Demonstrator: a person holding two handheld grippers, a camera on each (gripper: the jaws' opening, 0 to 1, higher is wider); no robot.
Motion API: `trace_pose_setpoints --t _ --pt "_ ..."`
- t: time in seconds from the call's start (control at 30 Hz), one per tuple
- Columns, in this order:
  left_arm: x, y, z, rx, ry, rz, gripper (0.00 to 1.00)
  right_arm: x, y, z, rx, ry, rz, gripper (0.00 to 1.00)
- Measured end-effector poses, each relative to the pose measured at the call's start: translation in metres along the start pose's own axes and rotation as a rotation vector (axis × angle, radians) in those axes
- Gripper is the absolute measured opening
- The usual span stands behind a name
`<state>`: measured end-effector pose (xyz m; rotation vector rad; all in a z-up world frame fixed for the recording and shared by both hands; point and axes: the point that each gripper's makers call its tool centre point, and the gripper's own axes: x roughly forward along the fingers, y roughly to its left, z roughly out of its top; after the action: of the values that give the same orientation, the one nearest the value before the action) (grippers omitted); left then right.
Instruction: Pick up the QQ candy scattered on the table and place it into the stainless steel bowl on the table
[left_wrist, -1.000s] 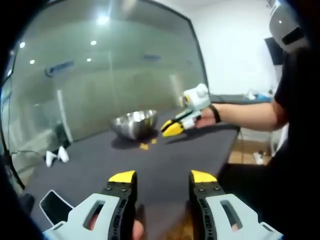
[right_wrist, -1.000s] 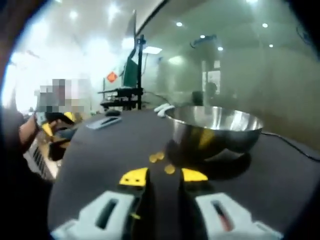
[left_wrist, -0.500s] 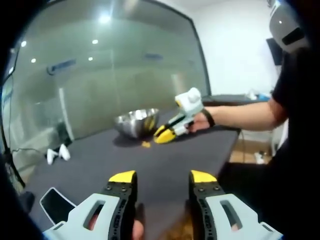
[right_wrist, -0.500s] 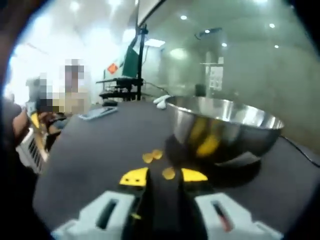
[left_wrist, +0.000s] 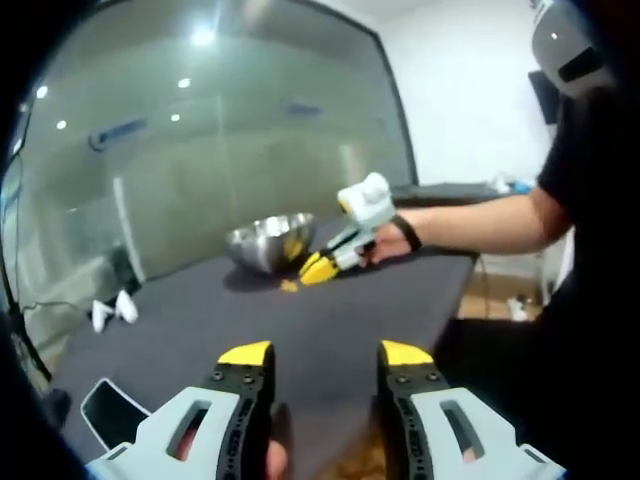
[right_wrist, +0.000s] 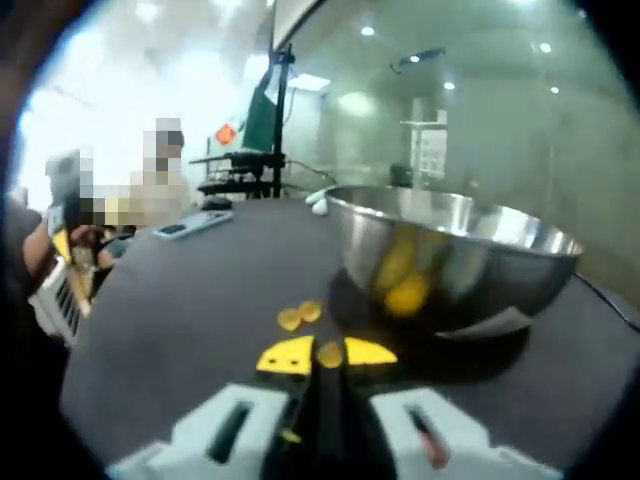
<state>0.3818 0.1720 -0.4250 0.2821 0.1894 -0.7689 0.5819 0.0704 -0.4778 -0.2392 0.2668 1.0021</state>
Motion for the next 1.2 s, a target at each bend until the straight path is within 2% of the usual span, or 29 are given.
trace_pose_setpoints --t 0.43,0.67,0.77,0.87,0.97,1.07,1.2 --pt "-0.002 0.002 0.0 -0.013 -0.003 0.01 0.42 -0.002 0.001 0.001 -0.018 0.002 -0.007 0.1" --pt "-0.004 0.003 0.001 -0.011 -0.002 0.015 0.42 -0.013 0.009 0.013 -0.04 -0.022 -0.012 0.1" --pt "-0.003 0.004 0.002 -0.009 -0.004 0.013 0.42 -0.021 0.013 0.024 -0.037 -0.044 -0.008 0.1" --pt "-0.002 0.003 0.002 -0.006 -0.004 0.011 0.42 -0.035 0.017 0.043 -0.062 -0.084 0.001 0.1" --pt "-0.003 0.003 0.002 -0.009 -0.006 0.01 0.42 -0.046 0.012 0.06 -0.077 -0.122 -0.016 0.1" --pt "-0.002 0.004 0.002 -0.007 -0.003 0.008 0.42 -0.052 -0.008 0.083 -0.111 -0.186 -0.082 0.1" --pt "0.0 0.002 0.008 0.001 -0.013 0.004 0.42 -0.046 -0.037 0.097 -0.083 -0.185 -0.14 0.1"
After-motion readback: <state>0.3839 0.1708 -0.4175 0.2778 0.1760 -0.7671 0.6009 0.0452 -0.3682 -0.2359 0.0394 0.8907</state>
